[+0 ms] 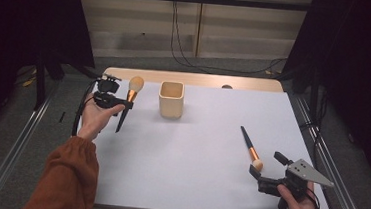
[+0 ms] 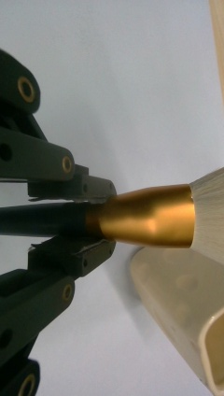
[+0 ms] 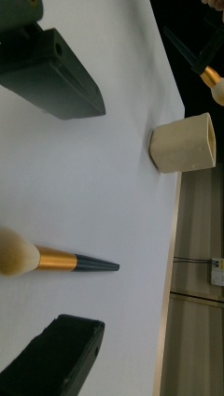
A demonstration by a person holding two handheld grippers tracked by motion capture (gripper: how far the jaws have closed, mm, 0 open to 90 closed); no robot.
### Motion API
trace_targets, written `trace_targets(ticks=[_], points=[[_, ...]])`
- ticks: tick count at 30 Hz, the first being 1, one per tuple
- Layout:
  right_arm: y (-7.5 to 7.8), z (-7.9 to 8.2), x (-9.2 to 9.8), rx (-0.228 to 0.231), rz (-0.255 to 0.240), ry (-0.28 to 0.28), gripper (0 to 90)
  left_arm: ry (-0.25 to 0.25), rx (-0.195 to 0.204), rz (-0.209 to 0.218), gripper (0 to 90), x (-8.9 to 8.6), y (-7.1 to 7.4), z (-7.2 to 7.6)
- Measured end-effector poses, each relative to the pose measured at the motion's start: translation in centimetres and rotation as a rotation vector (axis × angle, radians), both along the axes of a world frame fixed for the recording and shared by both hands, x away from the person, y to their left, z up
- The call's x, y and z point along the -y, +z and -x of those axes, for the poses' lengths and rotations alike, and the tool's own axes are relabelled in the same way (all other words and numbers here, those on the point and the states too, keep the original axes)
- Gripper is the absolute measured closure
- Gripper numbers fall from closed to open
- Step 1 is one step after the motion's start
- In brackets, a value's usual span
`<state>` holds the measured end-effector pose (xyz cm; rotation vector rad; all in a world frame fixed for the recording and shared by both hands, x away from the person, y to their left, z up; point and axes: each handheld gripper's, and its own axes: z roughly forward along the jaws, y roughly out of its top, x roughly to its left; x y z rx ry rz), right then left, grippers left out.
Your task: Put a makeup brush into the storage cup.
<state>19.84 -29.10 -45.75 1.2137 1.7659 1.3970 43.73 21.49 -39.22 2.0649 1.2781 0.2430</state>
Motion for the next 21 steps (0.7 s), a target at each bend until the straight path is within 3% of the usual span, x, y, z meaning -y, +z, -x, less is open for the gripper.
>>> trace_targets(ticks=[2, 11, 21], points=[[0.0, 0.0, 0.0, 0.001, 0.000, 0.000, 0.0, 0.002, 0.011, 0.018, 72.2, -0.1, 0.1, 0.1], [0.0, 0.0, 0.0, 0.002, -0.001, 0.001, 0.0, 0.005, 0.127, 0.073, 72.2, 0.2, 0.6, 1.2], [0.0, 0.0, 0.0, 0.002, -0.001, 0.000, 0.0, -0.028, 0.285, 0.128, 72.1, 0.4, 0.4, 1.9]])
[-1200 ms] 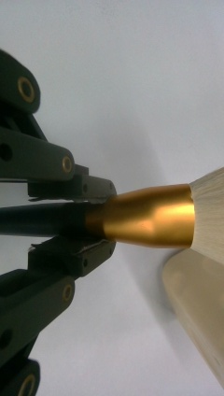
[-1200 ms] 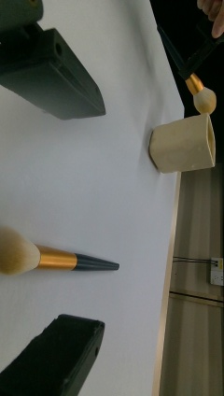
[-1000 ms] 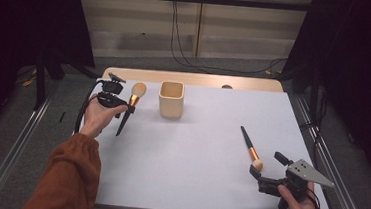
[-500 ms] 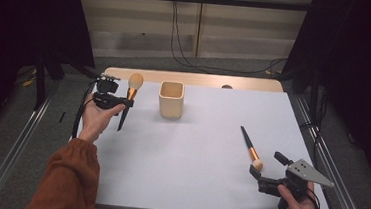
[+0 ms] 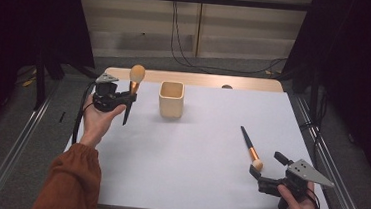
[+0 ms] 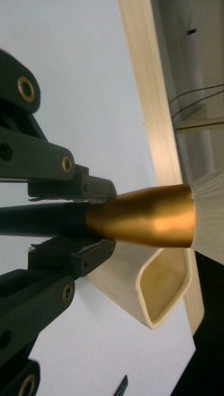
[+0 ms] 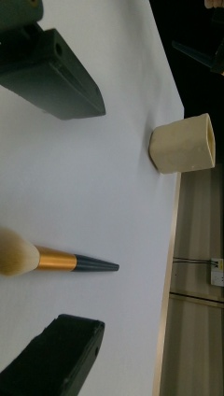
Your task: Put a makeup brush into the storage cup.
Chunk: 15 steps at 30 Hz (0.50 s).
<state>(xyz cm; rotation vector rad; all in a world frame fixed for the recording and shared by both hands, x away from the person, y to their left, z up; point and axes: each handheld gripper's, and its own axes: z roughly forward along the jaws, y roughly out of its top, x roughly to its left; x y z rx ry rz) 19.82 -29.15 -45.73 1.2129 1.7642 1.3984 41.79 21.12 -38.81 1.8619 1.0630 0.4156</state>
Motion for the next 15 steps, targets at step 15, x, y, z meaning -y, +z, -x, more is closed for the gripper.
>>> trace_targets(ticks=[15], points=[[0.0, 0.0, 0.0, 0.002, -0.001, 0.002, 0.0, -0.018, 0.140, 0.125, 72.1, 0.1, 0.6, 1.1]])
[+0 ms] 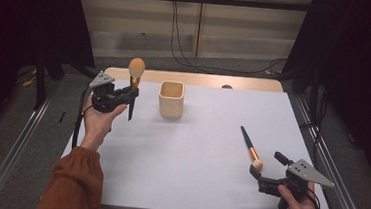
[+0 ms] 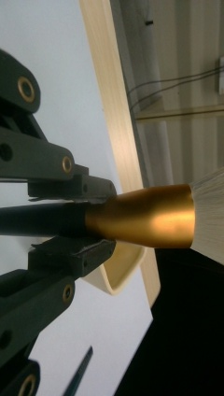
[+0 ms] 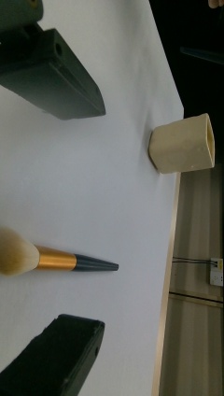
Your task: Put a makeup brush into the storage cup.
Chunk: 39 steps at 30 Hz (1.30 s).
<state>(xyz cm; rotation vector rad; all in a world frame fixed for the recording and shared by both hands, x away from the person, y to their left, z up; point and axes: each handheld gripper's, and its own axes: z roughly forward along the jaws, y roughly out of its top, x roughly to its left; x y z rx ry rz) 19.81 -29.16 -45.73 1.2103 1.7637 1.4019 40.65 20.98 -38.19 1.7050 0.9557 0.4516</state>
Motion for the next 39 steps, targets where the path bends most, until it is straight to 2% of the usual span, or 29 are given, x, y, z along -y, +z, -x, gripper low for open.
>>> trace_targets(ticks=[4, 11, 12, 20, 23, 28, 39], points=[[0.0, 0.0, 0.0, 0.002, 0.002, 0.003, 0.0, -0.006, 0.031, 0.035, 72.1, 0.1, 0.3, 0.2], [0.0, 0.0, 0.0, 0.002, 0.002, 0.000, 0.0, -0.013, 0.048, 0.062, 72.0, 0.1, 0.7, 0.2], [0.0, 0.0, 0.0, 0.002, 0.001, 0.001, 0.0, -0.016, 0.051, 0.052, 72.0, 0.1, 0.8, 0.2], [0.0, 0.0, -0.1, 0.006, 0.004, 0.004, 0.0, -0.042, 0.082, 0.049, 72.0, 1.2, 2.0, -0.2], [0.0, 0.0, -0.1, 0.006, 0.003, 0.005, 0.0, -0.058, 0.075, 0.073, 72.0, 1.6, 2.3, -0.5], [0.0, 0.0, 0.0, 0.005, 0.002, 0.003, 0.0, -0.059, 0.076, 0.064, 72.1, 2.3, 2.5, -0.7], [0.0, 0.0, 0.0, 0.007, 0.002, 0.008, 0.0, -0.088, 0.114, 0.048, 72.1, 3.9, 3.3, -1.1]])
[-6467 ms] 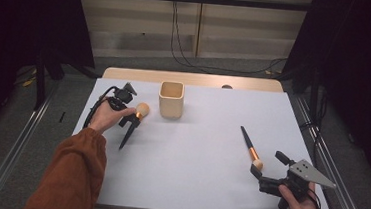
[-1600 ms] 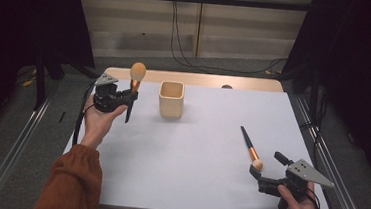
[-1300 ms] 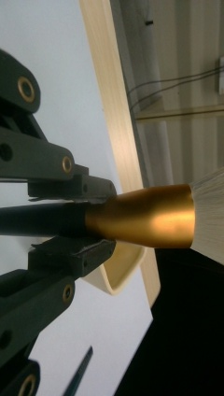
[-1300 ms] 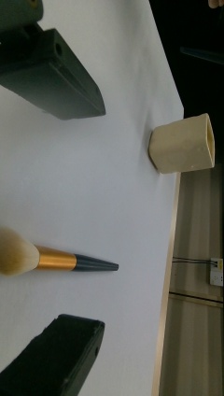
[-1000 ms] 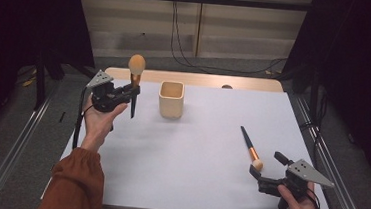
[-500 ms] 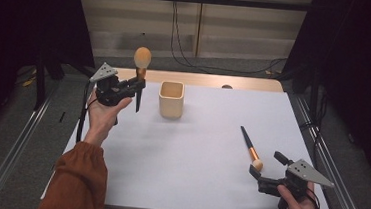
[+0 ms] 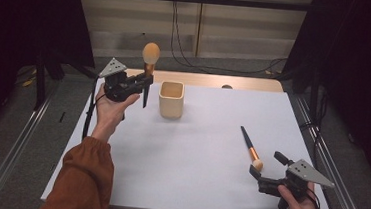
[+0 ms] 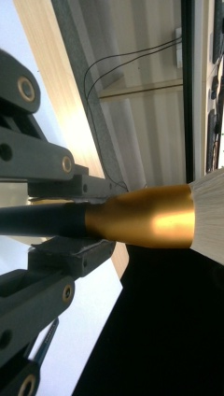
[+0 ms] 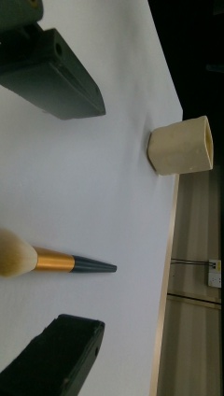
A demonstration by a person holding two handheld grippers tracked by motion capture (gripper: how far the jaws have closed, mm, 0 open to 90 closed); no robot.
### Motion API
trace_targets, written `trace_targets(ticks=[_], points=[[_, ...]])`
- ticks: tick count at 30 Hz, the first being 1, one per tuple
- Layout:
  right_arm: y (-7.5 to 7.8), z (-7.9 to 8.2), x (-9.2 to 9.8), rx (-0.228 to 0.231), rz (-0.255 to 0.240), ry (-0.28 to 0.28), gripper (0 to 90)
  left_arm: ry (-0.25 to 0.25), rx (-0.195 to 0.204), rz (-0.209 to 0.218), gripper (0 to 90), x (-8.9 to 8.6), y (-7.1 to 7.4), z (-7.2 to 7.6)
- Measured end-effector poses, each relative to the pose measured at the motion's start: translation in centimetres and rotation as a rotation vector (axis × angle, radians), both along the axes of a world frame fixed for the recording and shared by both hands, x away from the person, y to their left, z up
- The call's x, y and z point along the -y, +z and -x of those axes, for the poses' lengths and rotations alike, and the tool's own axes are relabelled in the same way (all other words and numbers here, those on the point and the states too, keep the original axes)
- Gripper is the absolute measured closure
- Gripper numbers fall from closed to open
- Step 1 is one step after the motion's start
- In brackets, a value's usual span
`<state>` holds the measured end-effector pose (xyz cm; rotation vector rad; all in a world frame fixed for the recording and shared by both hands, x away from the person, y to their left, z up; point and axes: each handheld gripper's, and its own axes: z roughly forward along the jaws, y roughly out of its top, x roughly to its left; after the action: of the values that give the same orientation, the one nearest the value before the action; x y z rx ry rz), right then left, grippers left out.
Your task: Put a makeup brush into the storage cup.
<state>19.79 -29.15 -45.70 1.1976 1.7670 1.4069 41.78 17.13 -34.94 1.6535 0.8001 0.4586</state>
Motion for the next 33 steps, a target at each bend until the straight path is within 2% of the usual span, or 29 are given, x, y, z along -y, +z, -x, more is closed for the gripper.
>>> trace_targets(ticks=[6, 14, 16, 18, 22, 26, 33], points=[[0.0, 0.0, 0.0, 0.001, -0.001, 0.006, 0.0, -0.010, 0.010, -0.009, 72.1, 0.9, 0.3, -0.5], [0.0, 0.0, 0.0, 0.001, -0.005, 0.007, 0.0, -0.037, 0.005, 0.018, 72.1, 1.8, 0.8, -1.2], [0.0, 0.0, 0.0, 0.003, -0.003, 0.009, 0.0, -0.044, 0.012, 0.014, 72.1, 2.0, 0.9, -1.4], [0.0, 0.1, 0.0, 0.002, -0.005, 0.008, 0.0, -0.040, 0.013, 0.004, 72.1, 2.2, 1.1, -1.6], [0.0, 0.1, 0.0, 0.004, -0.004, 0.009, 0.0, -0.040, 0.014, 0.015, 72.0, 2.4, 1.5, -1.8], [0.0, 0.0, -0.1, 0.003, -0.002, 0.012, 0.0, -0.028, 0.000, 0.014, 72.0, 3.0, 1.3, -2.3], [0.0, 0.1, 0.0, 0.002, -0.006, 0.007, 0.0, -0.026, 0.029, -0.009, 72.1, 4.7, 1.7, -3.3]])
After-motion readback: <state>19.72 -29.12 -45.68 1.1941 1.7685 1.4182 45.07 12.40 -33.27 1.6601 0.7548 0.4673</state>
